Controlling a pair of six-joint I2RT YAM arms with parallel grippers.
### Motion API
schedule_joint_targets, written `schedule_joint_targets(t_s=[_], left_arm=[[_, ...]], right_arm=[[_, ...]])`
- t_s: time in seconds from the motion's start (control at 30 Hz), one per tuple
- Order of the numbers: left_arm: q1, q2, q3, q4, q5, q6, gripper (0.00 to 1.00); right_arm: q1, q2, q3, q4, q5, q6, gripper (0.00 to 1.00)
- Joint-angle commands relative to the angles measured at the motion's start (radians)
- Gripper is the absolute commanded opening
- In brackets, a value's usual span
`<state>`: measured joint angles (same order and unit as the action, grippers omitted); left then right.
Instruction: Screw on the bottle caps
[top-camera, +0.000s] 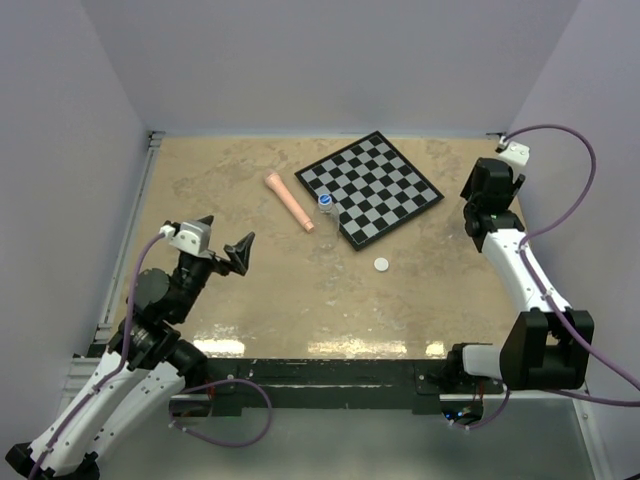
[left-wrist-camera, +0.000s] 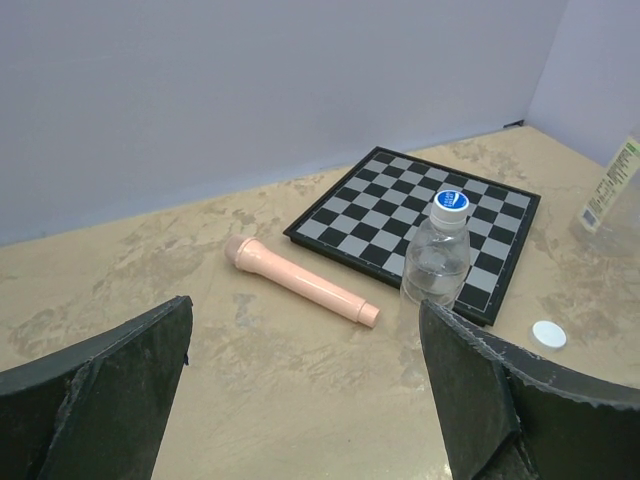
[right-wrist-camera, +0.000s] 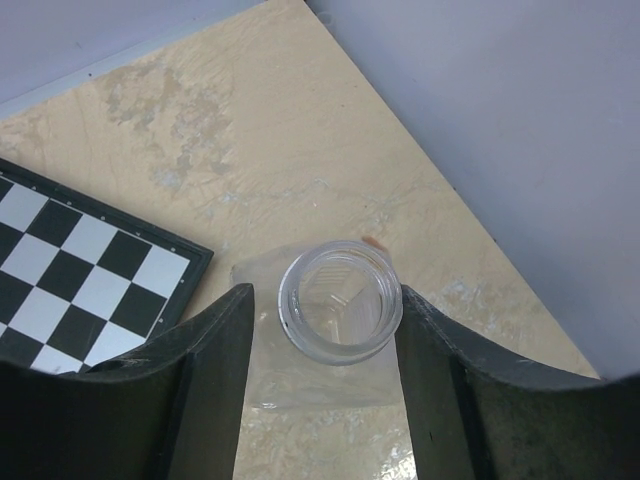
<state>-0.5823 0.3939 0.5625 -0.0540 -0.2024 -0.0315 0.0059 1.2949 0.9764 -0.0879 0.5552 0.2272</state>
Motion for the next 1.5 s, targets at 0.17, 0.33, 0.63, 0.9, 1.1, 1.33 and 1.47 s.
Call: schedule_joint_targets(t_s=[0.17,0.33,0.63,0.9,1.1,1.33,1.47], left_arm=[[0.010,0.023,0.011,0.037,0.115,0.027,1.00],[0.013,0.042,0.007,0.039,0.187,0.059,1.00],[0.012,0.196,0.011,0.154,0.454,0.064,1.00],[-0.016,0.411,0.137,0.157,0.564,0.041,0.99],[-0.229,0.523,0.192,0.180,0.359,0.087,1.00],[-0.316,0.663,0.172,0.394,0.246,0.044,1.00],[-0.399,0.752,0.171,0.532,0.126,0.120,1.00]], right_arm=[[-0.003,-0.092,0.028,0.036,-0.055,-0.048,0.01],[-0.003,-0.131,0.022,0.033,-0.112,-0.062,0.00],[-0.003,-0.215,0.013,-0.024,-0.383,-0.063,0.00],[0.083,-0.295,0.021,-0.095,-0.547,-0.057,0.00],[0.201,-0.367,0.016,-0.141,-0.584,-0.034,0.00],[0.221,-0.477,-0.038,-0.150,-0.724,-0.005,0.00],[0.223,-0.517,-0.051,-0.164,-0.776,-0.003,0.00]])
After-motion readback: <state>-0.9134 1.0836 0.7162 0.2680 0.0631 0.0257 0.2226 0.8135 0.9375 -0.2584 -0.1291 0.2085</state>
